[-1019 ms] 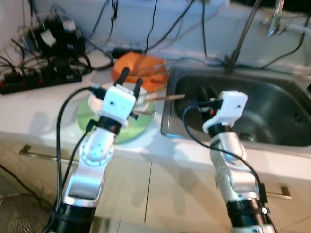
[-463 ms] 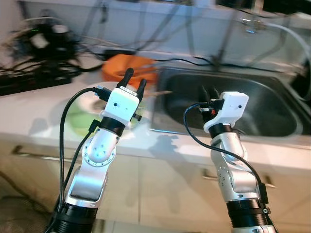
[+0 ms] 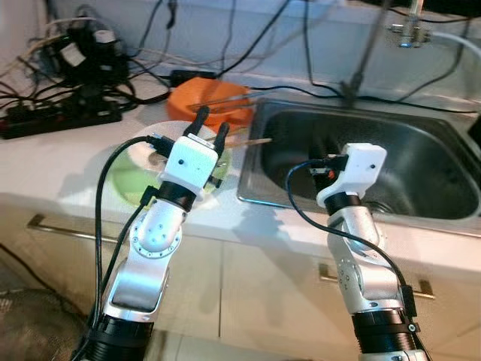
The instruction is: Kitchen organization
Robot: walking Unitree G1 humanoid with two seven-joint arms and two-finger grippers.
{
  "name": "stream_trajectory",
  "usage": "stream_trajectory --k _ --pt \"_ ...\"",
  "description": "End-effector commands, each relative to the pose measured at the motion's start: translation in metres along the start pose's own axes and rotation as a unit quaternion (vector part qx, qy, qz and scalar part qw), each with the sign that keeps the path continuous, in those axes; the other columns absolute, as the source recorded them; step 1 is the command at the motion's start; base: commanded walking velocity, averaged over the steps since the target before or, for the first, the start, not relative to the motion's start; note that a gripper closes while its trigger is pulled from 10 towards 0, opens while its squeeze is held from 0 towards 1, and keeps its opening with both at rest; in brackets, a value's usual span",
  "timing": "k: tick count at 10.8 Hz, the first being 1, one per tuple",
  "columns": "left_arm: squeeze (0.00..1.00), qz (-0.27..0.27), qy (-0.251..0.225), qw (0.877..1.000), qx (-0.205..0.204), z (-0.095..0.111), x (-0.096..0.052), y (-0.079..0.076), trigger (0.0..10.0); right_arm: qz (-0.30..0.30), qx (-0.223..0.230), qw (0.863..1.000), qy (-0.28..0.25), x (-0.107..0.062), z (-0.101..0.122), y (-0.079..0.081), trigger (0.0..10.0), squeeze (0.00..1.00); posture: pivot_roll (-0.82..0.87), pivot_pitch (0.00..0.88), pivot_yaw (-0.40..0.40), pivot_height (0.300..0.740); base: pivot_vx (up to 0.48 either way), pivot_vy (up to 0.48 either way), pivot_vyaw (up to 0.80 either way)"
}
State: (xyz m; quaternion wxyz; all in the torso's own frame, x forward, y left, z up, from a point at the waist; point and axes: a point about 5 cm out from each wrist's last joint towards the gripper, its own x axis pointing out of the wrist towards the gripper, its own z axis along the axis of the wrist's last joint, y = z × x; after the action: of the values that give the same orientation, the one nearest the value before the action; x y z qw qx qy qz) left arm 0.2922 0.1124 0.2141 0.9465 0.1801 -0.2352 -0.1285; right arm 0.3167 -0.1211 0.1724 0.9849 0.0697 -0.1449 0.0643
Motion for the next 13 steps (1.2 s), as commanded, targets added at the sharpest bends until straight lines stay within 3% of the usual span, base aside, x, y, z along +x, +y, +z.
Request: stream_trajectory --k 1,7,13 --pt "0.0 0.003 -0.003 1.0 0.003 0.0024 0.0004 0.0 10.0 -0.001 -0.001 1.0 -0.003 0.0009 0.0022 -0.0018 10.0 0.0 0.2 0.006 -0.049 0.74 0.0 0.0 0.0" --pt "0.0 0.004 -0.001 1.0 0.004 0.001 0.0006 0.0001 10.0 0.004 0.001 1.0 -0.003 0.0016 0.0021 -0.0006 10.0 0.0 0.2 0.002 -0.053 0.74 0.0 -0.279 0.0" --pt "0.0 -0.002 0.012 1.0 0.008 -0.0037 -0.0047 0.0 10.0 0.017 0.004 1.0 0.0 0.0029 0.0016 0.0034 10.0 0.0 0.2 0.0 -0.057 0.74 0.0 0.0 0.0"
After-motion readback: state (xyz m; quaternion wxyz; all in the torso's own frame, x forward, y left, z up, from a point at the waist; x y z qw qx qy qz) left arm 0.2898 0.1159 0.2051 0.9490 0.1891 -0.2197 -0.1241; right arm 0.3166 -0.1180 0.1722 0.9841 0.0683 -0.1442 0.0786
